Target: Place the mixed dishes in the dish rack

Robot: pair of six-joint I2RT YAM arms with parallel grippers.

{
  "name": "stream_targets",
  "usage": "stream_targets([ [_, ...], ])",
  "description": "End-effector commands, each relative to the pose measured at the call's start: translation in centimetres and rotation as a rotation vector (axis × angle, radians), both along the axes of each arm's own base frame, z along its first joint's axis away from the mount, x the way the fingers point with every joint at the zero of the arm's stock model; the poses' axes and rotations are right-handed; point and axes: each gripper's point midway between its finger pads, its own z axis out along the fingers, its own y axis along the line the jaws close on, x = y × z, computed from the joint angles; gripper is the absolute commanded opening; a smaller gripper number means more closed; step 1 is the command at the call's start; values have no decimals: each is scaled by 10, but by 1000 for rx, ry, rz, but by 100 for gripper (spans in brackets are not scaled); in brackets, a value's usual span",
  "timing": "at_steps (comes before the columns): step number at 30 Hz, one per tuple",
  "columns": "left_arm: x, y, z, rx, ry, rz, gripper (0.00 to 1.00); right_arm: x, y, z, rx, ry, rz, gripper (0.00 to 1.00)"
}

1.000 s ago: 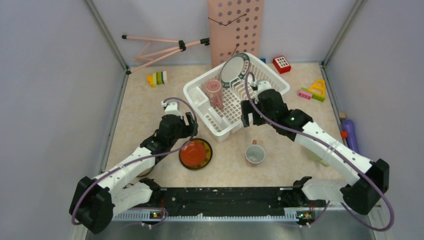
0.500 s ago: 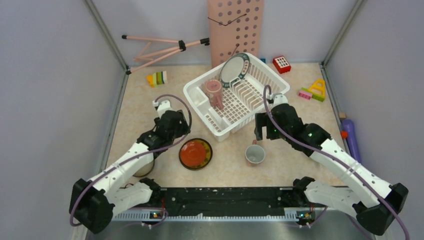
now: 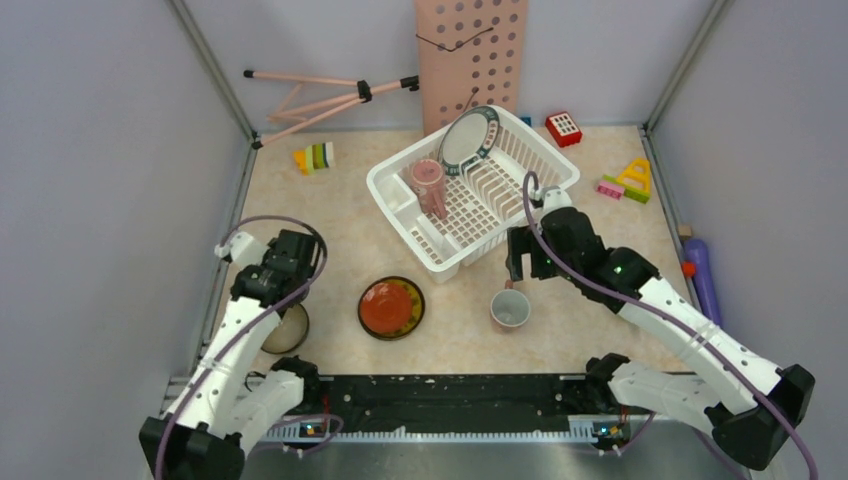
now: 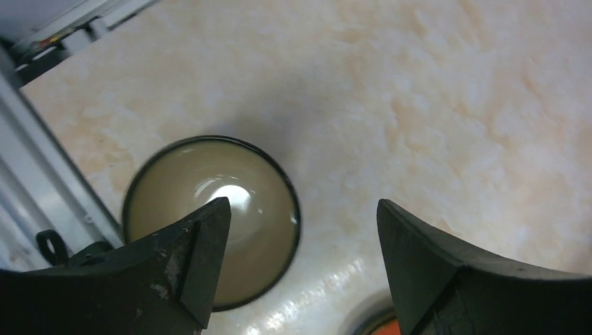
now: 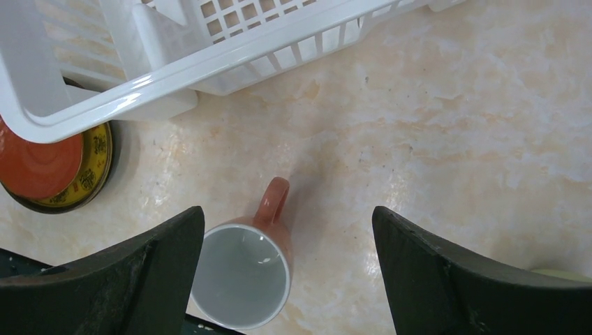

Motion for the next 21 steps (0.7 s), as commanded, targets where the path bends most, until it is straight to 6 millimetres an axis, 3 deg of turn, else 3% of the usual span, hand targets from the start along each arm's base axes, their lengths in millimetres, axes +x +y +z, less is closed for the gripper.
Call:
stream_targets([
  [1,-18,34,-7,-26,-21,157,81,6,12,19,38,-53,42,89],
  [8,-18,37,-36,-91,51,227,80,5,16,23,62,-63,57,89],
  [15,5,26,-71,-184,64,181,79,4,19,21,76,-64,74,89],
  [21,12,29,-102,-267,104,217,74,3,19,24,90,-71,70,89],
])
